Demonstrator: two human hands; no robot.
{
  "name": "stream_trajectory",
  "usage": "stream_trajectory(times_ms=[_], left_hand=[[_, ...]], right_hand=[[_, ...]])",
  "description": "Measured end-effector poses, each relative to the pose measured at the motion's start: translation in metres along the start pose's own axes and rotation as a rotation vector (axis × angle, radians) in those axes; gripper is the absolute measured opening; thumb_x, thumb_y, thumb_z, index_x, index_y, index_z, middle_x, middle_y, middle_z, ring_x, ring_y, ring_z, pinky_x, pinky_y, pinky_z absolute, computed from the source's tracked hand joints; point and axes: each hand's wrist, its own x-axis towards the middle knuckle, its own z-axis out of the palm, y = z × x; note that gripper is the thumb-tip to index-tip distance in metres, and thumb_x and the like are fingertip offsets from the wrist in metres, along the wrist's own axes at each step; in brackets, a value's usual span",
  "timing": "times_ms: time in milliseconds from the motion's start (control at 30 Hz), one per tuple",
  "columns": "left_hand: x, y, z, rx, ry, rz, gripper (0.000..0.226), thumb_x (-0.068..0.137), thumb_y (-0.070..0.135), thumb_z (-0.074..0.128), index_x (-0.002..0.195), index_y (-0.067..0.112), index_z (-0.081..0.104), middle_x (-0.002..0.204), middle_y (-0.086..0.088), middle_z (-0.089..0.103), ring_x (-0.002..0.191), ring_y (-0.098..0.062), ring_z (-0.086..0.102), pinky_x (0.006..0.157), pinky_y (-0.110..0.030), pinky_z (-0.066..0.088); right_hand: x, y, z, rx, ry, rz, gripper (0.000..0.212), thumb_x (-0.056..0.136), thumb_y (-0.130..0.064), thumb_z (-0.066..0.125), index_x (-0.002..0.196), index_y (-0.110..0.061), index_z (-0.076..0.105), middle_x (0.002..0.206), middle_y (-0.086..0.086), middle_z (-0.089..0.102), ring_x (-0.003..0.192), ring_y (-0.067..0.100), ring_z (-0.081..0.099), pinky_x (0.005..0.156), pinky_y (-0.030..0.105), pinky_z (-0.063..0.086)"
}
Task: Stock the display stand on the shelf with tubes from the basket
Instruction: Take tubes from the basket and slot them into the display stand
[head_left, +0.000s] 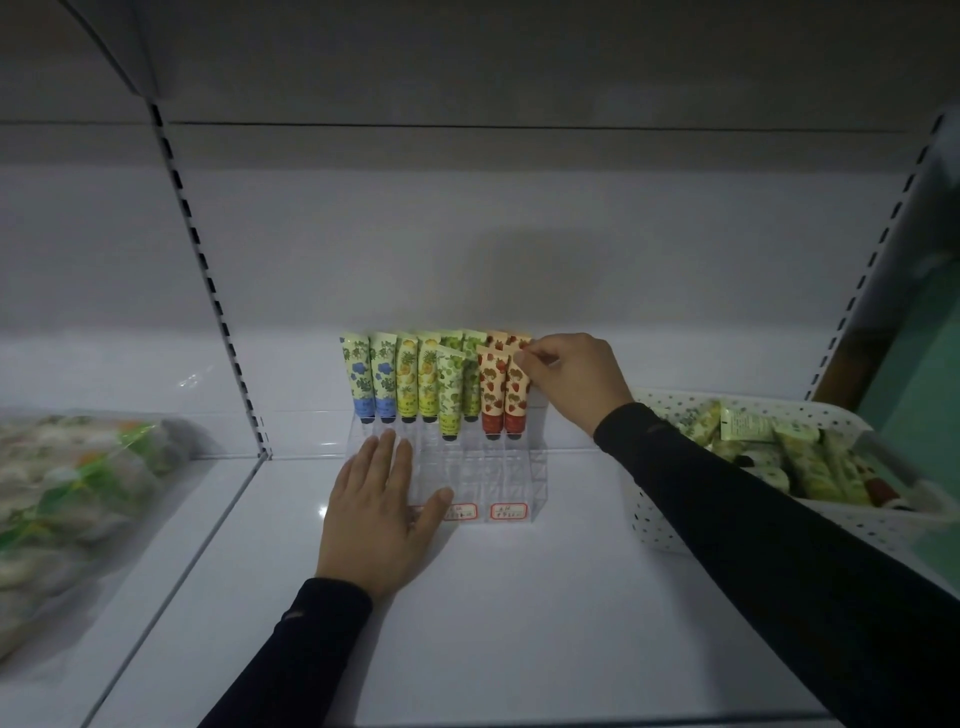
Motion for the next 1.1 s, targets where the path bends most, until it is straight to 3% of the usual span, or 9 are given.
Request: stream_trajectory(times_ms=[167, 367, 533, 633, 733, 867, 933, 1100], left_hand=[[0.0, 0.002, -0.004, -0.007, -0.016, -0.006, 0.093, 0.089, 0.073, 0.012, 0.149, 0.007, 0.04, 0.158, -0.012, 0.032, 0.148, -0.029, 0.026, 0.12, -0.042, 0.018], [-0.001, 0.001, -0.004, -0.023, -0.031, -0.003, 0.092, 0.091, 0.073, 0.017, 0.144, 0.004, 0.047, 0.154, -0.015, 0.039, 0.145, -0.031, 0.033, 0.118, -0.045, 0.026], [0.0, 0.002, -0.012, -0.068, -0.041, -0.012, 0.104, 0.084, 0.081, 0.006, 0.149, 0.007, 0.04, 0.158, -0.012, 0.032, 0.148, -0.027, 0.025, 0.121, -0.04, 0.018], [0.0, 0.012, -0.031, -0.162, 0.009, -0.009, 0.098, 0.085, 0.077, 0.019, 0.147, 0.005, 0.044, 0.154, -0.013, 0.04, 0.144, -0.028, 0.034, 0.118, -0.04, 0.024], [0.0, 0.042, -0.056, -0.245, 0.068, 0.087, 0.08, 0.09, 0.066, 0.031, 0.139, 0.007, 0.054, 0.144, -0.011, 0.053, 0.133, -0.026, 0.047, 0.109, -0.034, 0.033], [0.01, 0.1, -0.077, -0.304, 0.065, 0.31, 0.06, 0.095, 0.057, 0.038, 0.126, 0.012, 0.064, 0.127, -0.003, 0.064, 0.117, -0.018, 0.055, 0.096, -0.018, 0.032], [0.018, 0.13, -0.081, -0.317, 0.031, 0.392, 0.06, 0.097, 0.057, 0.04, 0.127, 0.011, 0.063, 0.127, -0.004, 0.064, 0.116, -0.018, 0.056, 0.093, -0.017, 0.032], [0.045, 0.196, -0.078, -0.301, -0.166, 0.496, 0.051, 0.1, 0.049, 0.045, 0.138, 0.015, 0.053, 0.138, -0.002, 0.056, 0.124, -0.018, 0.051, 0.095, -0.021, 0.034]], right_hand=[[0.001, -0.002, 0.0, 0.005, -0.011, 0.019, 0.028, 0.093, -0.031, 0.062, 0.094, -0.007, 0.076, 0.093, 0.006, 0.074, 0.088, 0.019, 0.066, 0.084, 0.032, 0.052], [-0.004, -0.007, -0.014, 0.032, 0.022, 0.02, 0.039, 0.096, -0.04, 0.054, 0.091, -0.007, 0.075, 0.092, 0.003, 0.075, 0.086, 0.016, 0.066, 0.082, 0.03, 0.052], [-0.018, -0.003, -0.054, -0.061, 0.05, -0.037, 0.037, 0.098, -0.04, 0.05, 0.096, -0.012, 0.075, 0.097, -0.003, 0.074, 0.088, 0.009, 0.063, 0.076, 0.017, 0.041], [-0.034, 0.013, -0.086, -0.101, 0.022, -0.051, 0.033, 0.098, -0.04, 0.051, 0.104, -0.016, 0.073, 0.104, -0.008, 0.07, 0.087, 0.005, 0.06, 0.075, 0.014, 0.039], [-0.049, 0.035, -0.114, -0.147, 0.012, -0.016, 0.032, 0.097, -0.042, 0.052, 0.108, -0.019, 0.071, 0.103, -0.009, 0.065, 0.086, 0.003, 0.055, 0.073, 0.012, 0.036], [-0.069, 0.064, -0.143, -0.196, -0.021, 0.047, 0.035, 0.095, -0.045, 0.052, 0.115, -0.021, 0.068, 0.119, -0.005, 0.065, 0.097, 0.006, 0.055, 0.088, 0.022, 0.041], [-0.079, 0.076, -0.157, -0.223, -0.064, 0.075, 0.037, 0.095, -0.045, 0.053, 0.119, -0.02, 0.067, 0.123, -0.002, 0.063, 0.105, 0.011, 0.056, 0.094, 0.027, 0.044], [-0.092, 0.105, -0.183, -0.346, -0.196, 0.162, 0.04, 0.095, -0.045, 0.052, 0.124, -0.019, 0.063, 0.129, 0.003, 0.06, 0.116, 0.017, 0.054, 0.088, 0.022, 0.037]])
